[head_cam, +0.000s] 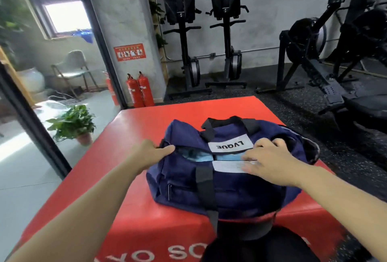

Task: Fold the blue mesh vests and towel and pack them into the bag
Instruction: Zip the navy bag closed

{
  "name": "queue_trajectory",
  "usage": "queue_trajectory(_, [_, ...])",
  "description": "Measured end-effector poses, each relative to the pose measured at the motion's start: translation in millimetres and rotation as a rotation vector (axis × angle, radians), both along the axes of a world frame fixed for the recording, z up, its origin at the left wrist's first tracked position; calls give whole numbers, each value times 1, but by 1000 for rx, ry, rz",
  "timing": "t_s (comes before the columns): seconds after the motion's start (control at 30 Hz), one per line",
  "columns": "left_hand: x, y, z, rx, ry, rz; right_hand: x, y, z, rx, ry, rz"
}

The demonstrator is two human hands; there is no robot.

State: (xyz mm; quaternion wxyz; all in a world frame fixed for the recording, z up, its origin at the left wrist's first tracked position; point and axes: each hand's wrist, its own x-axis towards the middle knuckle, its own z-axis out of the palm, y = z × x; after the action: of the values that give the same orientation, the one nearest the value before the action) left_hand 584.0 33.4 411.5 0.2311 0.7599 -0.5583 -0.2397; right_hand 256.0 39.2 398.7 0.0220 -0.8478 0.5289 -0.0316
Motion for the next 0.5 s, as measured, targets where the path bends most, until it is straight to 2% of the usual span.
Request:
queue_trajectory(0.17, [-3, -2, -17, -60, 369, 130, 37, -4, -5, 60, 30, -48])
queue_trajectory(0.23, [0, -7, -9, -139, 544, 162, 37, -9, 13, -27, -121, -82])
queue_trajectory(0.3, [5, -13, 0, -199, 712, 209, 36, -20, 36, -202, -284, -114])
queue_trajectory(0.33, [6, -14, 2, -201, 758, 219, 36, -24, 45, -242, -295, -117])
queue_trajectory(0.4, [5, -14, -1, -187, 790, 228, 40, -28, 49, -194, -228, -109])
queue_trajectory(0.5, [7, -11, -3, -176, 803, 224, 30, -30, 41, -114, -255, -131])
